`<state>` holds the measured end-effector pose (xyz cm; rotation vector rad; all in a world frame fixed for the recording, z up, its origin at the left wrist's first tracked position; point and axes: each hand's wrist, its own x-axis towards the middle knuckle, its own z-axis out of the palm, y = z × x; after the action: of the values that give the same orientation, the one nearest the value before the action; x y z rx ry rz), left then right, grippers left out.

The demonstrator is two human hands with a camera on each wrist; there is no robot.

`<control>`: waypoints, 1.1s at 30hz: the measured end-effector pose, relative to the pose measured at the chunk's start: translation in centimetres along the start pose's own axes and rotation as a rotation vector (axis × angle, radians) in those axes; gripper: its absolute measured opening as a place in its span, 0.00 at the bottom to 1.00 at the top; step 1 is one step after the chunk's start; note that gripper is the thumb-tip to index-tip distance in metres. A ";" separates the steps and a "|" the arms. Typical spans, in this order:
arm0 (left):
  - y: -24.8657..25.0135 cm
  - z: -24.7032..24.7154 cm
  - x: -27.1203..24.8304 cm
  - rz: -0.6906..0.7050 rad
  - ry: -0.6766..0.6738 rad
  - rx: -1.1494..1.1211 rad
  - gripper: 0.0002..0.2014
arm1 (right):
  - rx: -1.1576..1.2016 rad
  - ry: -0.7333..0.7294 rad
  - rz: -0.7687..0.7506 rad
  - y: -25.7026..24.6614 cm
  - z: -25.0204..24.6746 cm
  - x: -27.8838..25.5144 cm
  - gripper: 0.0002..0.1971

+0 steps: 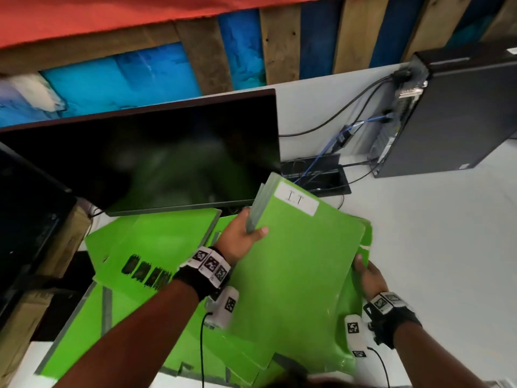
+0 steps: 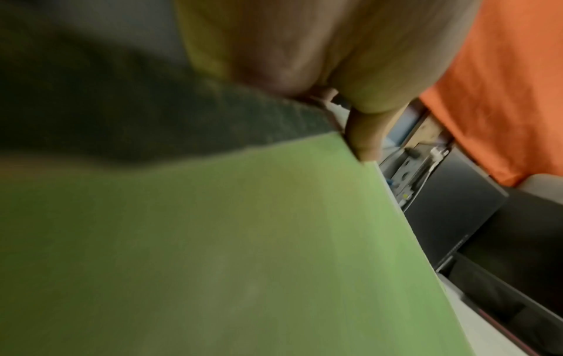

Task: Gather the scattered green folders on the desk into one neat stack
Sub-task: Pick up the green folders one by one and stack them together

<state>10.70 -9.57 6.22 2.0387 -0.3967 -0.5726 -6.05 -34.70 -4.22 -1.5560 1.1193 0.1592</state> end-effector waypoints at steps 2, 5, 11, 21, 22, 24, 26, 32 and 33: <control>-1.2 1.9 0.5 -0.072 0.014 0.127 0.23 | 0.000 0.000 0.007 0.2 0.0 0.0 0.33; -2.9 4.1 0.9 -0.178 0.054 0.241 0.19 | 0.032 0.030 0.054 -0.1 0.0 -0.3 0.38; -5.1 5.9 1.2 -0.214 0.120 0.227 0.23 | 0.181 0.011 0.174 0.0 0.1 -0.3 0.54; -7.8 3.7 1.4 -0.179 0.174 0.520 0.31 | -0.024 0.042 0.001 0.3 0.6 0.6 0.24; -8.5 2.5 1.1 -0.236 0.238 0.555 0.32 | -0.015 0.052 0.006 0.4 0.7 0.7 0.24; -10.0 0.0 0.2 -0.403 0.295 0.608 0.35 | 0.003 0.061 0.001 0.3 0.8 0.8 0.24; -11.2 -1.6 -0.9 -0.528 0.250 0.604 0.38 | 0.019 0.070 0.005 0.2 0.9 0.8 0.24; -12.2 -2.2 -3.6 -0.417 0.179 0.555 0.38 | 0.031 0.071 0.032 -0.2 0.6 0.4 0.24; -12.3 -2.1 -4.0 -0.431 0.149 0.529 0.38 | 0.022 0.074 0.031 -0.3 0.5 0.3 0.25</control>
<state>9.06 0.04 -2.53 2.6876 -0.0065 -0.6098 -5.44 -34.47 -4.38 -1.5355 1.1999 0.1106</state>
